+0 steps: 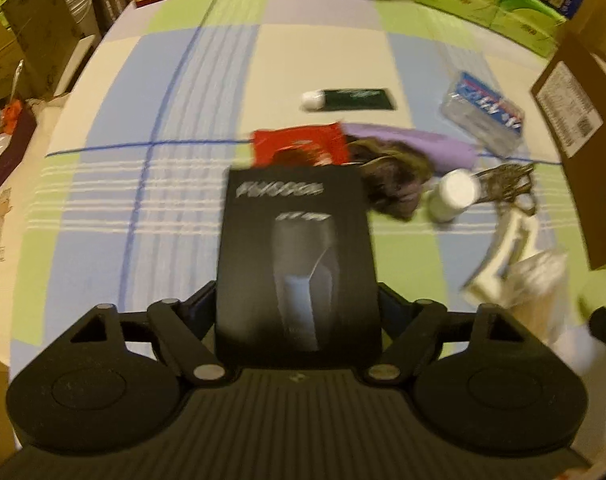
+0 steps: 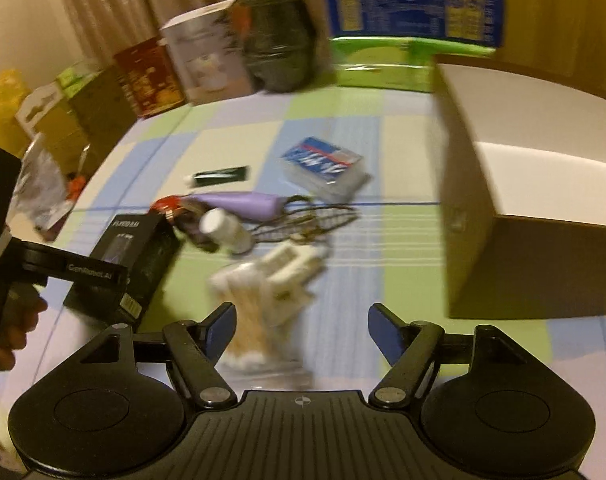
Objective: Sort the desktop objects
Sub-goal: 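Grasp the black FLYCO box with the left tool while the right tool grasps the cotton swab bag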
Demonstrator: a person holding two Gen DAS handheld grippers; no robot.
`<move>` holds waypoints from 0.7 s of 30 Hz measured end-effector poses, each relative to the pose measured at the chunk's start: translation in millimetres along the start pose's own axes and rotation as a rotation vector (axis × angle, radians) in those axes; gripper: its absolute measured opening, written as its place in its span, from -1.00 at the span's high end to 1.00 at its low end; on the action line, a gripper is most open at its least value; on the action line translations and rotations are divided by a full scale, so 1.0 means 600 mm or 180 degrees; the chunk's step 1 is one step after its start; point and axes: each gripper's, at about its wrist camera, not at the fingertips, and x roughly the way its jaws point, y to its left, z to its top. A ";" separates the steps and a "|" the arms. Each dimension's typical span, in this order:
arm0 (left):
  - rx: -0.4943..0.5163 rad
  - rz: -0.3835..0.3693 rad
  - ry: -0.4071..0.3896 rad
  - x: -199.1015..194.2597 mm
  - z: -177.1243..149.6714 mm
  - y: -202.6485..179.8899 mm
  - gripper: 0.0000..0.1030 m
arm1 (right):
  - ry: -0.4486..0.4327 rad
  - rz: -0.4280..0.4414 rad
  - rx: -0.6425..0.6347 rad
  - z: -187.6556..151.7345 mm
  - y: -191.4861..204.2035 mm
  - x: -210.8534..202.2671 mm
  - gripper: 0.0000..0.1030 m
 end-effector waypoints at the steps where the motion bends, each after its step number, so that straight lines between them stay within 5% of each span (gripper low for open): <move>1: 0.0009 0.0023 -0.0022 -0.002 -0.003 0.009 -0.50 | 0.0017 0.0022 -0.0038 0.000 0.006 0.004 -0.37; 16: 0.0100 0.0138 -0.0002 -0.036 -0.066 0.088 -0.51 | 0.0115 -0.0029 -0.0298 0.002 0.055 0.066 -0.36; 18: 0.0171 0.0176 -0.0050 -0.033 -0.059 0.083 -0.53 | 0.0123 -0.0065 -0.0352 0.002 0.060 0.074 -0.23; 20: 0.0234 0.0213 -0.0072 -0.024 -0.049 0.077 -0.56 | 0.0173 -0.0090 -0.0406 -0.002 0.062 0.080 0.21; 21: 0.0255 0.0235 -0.0065 -0.019 -0.045 0.074 -0.55 | 0.0186 -0.0083 -0.0418 -0.004 0.061 0.081 0.28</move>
